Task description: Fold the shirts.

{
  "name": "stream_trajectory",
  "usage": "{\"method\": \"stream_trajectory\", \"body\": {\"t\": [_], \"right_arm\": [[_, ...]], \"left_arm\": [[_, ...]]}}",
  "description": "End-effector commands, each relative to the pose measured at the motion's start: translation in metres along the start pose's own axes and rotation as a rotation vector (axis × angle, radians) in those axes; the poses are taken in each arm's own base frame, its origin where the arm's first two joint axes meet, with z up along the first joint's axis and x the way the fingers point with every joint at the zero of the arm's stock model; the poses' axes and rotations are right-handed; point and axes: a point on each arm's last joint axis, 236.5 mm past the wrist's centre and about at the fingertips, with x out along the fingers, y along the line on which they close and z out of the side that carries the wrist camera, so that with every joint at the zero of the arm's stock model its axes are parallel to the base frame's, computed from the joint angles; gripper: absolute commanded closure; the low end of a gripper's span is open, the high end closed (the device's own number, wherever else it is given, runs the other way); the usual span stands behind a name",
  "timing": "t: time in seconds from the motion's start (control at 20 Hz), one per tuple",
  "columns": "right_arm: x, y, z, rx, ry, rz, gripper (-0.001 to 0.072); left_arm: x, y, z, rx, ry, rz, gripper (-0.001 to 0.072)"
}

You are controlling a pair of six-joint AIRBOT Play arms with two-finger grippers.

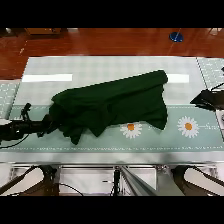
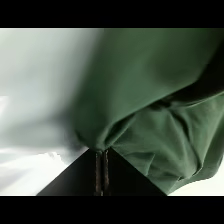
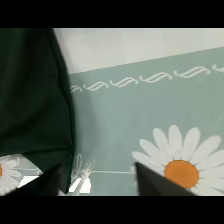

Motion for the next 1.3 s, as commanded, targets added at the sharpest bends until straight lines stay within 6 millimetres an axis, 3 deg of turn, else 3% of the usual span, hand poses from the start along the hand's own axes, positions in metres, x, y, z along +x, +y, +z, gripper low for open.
{"method": "stream_trajectory", "body": {"t": [0.0,0.15,0.25,0.45,0.75,0.8,0.85,0.9,0.95,1.0,1.05,1.15,1.25], "right_arm": [[0.005,0.001,-0.015,0.024,0.043,0.033,0.0143],[0.028,-0.010,-0.053,0.134,0.137,0.089,0.0145],[0.044,0.001,-0.072,0.170,0.170,0.175,0.0145],[0.074,0.024,-0.074,0.209,0.118,0.268,0.0145],[0.122,0.041,-0.080,0.167,0.133,0.172,0.0157],[0.132,0.045,-0.085,0.173,0.161,0.165,0.0185],[0.141,0.049,-0.091,0.171,0.193,0.161,0.0274],[0.148,0.053,-0.097,0.166,0.220,0.158,0.0390],[0.152,0.056,-0.101,0.156,0.239,0.156,0.0552],[0.152,0.058,-0.102,0.151,0.246,0.158,0.0667],[0.147,0.060,-0.100,0.138,0.247,0.163,0.0693],[0.124,0.063,-0.080,0.089,0.183,0.169,0.0693],[0.078,0.072,-0.041,0.042,0.026,0.182,0.0694]], "left_arm": [[0.017,0.005,-0.001,-0.020,0.020,0.022,0.0683],[0.015,0.003,-0.003,-0.010,0.032,0.015,0.0684],[0.015,0.001,-0.005,0.008,0.042,0.007,0.0683],[0.014,0.000,-0.006,0.008,0.050,0.003,0.0683],[0.014,-0.002,-0.010,0.008,0.064,-0.004,0.0683],[0.014,-0.002,-0.010,0.008,0.065,-0.005,0.0683],[0.014,-0.002,-0.010,0.008,0.066,-0.006,0.0683],[0.014,-0.002,-0.011,0.008,0.068,-0.007,0.0683],[0.014,-0.003,-0.011,0.009,0.069,-0.008,0.0683],[0.013,-0.005,-0.010,0.013,0.073,-0.013,0.0683],[0.010,-0.009,-0.006,0.029,0.071,-0.020,0.0684],[-0.003,-0.027,0.009,0.092,0.050,-0.046,0.0686],[-0.032,-0.062,0.034,0.195,-0.004,-0.085,0.0686]]}}
